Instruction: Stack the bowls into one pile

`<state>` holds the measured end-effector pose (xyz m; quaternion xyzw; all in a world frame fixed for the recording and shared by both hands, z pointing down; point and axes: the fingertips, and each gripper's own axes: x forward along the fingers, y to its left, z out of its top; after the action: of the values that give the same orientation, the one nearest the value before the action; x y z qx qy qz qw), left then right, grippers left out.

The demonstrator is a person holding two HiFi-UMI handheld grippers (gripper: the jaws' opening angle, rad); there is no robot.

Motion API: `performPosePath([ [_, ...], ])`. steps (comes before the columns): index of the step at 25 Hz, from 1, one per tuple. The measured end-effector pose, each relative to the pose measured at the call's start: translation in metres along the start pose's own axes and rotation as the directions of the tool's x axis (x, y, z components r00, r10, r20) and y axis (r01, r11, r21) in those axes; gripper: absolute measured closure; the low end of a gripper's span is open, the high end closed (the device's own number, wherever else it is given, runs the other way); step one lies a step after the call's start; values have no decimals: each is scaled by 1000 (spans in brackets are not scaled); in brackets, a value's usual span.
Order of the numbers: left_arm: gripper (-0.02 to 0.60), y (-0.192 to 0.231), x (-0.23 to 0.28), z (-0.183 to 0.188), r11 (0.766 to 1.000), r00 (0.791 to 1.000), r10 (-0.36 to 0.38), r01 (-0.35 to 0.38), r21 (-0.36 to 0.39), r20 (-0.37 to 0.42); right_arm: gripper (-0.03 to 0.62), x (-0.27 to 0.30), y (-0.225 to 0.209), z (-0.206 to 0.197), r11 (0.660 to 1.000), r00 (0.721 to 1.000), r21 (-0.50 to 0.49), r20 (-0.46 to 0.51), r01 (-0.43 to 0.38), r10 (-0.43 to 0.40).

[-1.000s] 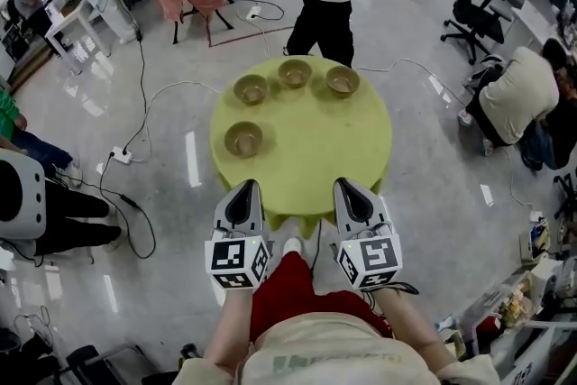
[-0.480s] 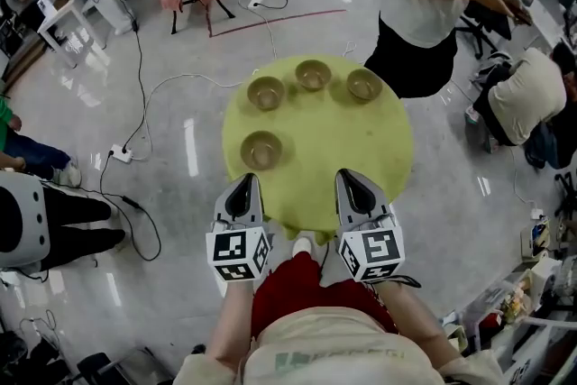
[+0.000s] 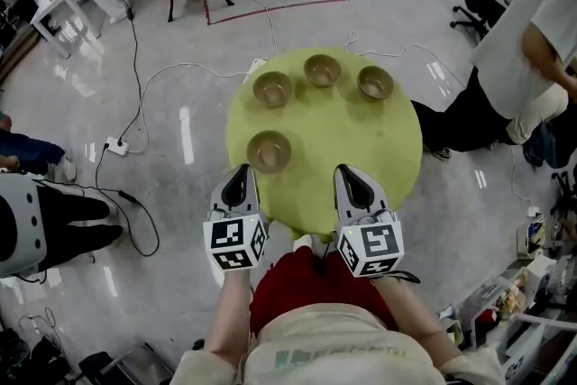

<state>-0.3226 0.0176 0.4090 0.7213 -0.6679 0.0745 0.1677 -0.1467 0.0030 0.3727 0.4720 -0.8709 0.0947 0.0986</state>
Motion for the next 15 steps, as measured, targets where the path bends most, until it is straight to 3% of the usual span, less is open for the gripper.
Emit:
performPosePath([
  [15,557,27,52,-37,997,990,43,-51,-56,-136,557,61,-11,-19,1000,998,9,-64,-29,29],
])
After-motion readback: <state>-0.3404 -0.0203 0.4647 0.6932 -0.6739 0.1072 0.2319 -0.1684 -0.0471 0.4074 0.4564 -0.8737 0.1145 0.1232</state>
